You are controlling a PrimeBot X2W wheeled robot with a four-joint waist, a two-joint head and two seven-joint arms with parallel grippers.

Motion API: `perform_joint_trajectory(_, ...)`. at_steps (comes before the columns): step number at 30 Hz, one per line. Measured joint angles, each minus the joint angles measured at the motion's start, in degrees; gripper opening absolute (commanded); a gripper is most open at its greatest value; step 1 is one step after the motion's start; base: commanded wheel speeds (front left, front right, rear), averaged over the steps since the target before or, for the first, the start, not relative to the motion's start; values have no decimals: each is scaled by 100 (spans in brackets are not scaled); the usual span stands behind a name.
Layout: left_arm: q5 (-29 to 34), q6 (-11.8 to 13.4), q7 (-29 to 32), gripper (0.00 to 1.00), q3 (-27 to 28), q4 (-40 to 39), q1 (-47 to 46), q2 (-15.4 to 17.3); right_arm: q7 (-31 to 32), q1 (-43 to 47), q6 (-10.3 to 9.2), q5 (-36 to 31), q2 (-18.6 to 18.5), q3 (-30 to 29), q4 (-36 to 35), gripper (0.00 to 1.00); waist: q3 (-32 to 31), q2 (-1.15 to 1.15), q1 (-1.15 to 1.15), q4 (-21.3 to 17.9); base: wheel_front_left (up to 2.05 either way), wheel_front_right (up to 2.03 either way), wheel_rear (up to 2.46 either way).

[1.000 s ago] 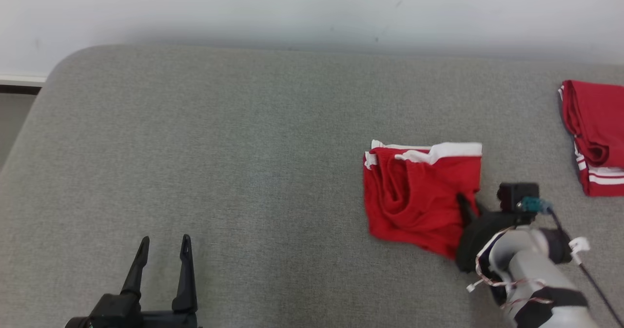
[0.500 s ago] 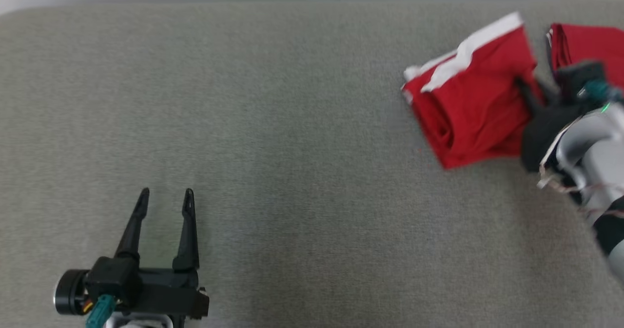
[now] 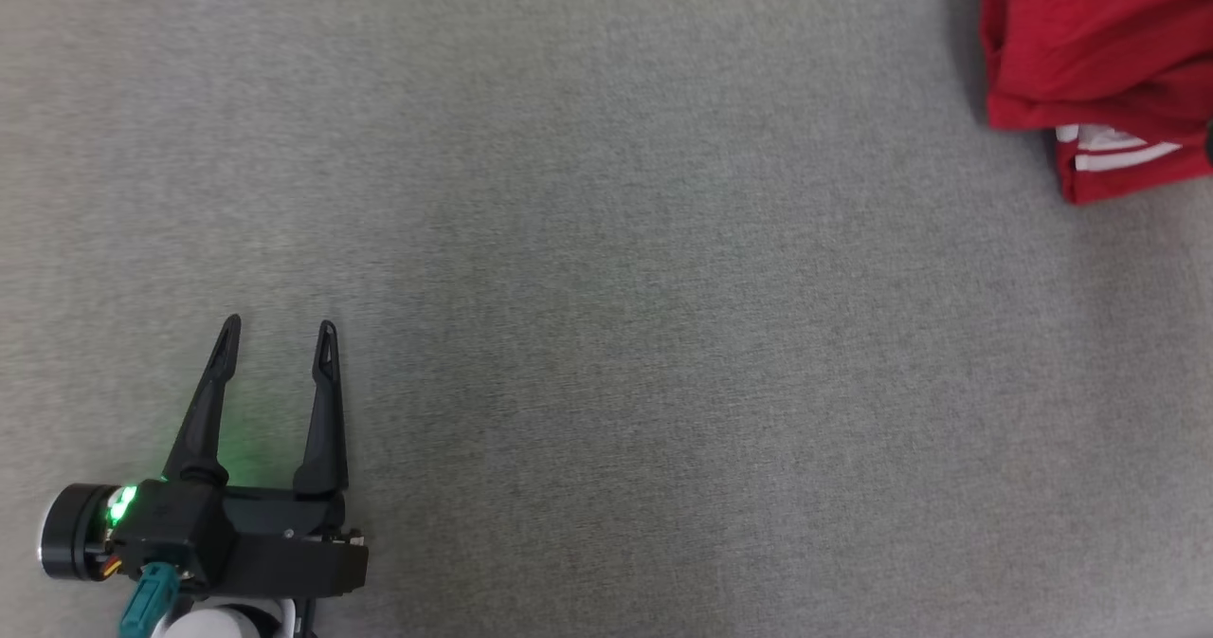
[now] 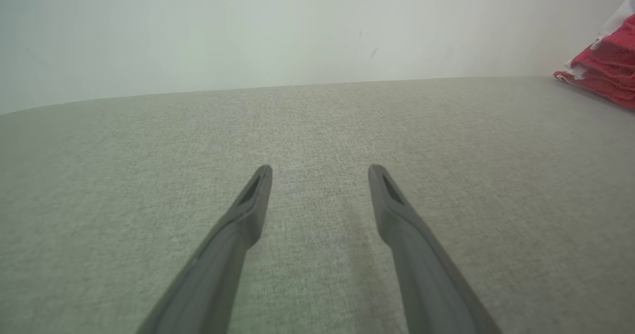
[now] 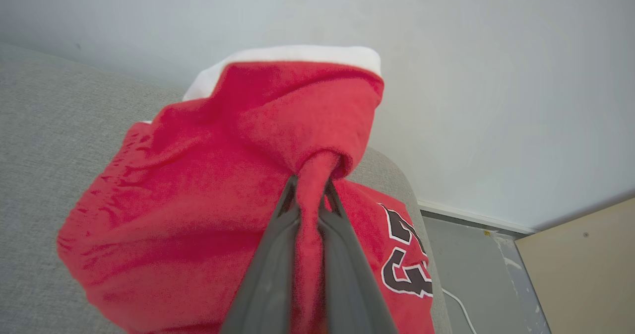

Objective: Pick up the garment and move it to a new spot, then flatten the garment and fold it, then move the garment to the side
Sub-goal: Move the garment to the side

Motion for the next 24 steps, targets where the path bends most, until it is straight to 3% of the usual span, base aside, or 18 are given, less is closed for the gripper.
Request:
perform_joint_trajectory(9, 40, -8, -1, 100, -46, -197, -40, 104, 9, -387, 0, 36, -338, -22, 455, 0, 461, 0, 0, -261, 0, 0, 0)
perform_joint_trajectory(17, 29, -33, -1, 100, -65, -248, -102, 108, 124, -854, 0, -261, -516, 160, 1079, 0, 591, -1, -1, -107, 0, 0, 0)
perform_joint_trajectory(18, 29, -33, -1, 100, -66, -247, -103, 104, 107, -888, 0, -297, -514, 178, 1124, 5, 599, 0, -1, -89, 0, 0, 0)
perform_joint_trajectory(19, 29, -33, -1, 100, -64, -247, -107, 100, 100, -937, 0, -315, -503, 199, 1187, 41, 606, -1, -1, -72, 0, 0, 0)
perform_joint_trajectory(20, 29, -33, -1, 100, -60, -246, -107, 97, 81, -967, 0, -357, -499, 231, 1228, 100, 612, 0, -1, -58, 0, 0, 0)
perform_joint_trajectory(24, 23, -31, -1, 100, -55, -209, -111, 68, -75, -1099, 0, -545, -476, 209, 1478, 100, 596, 0, -1, -22, 0, 0, 0)
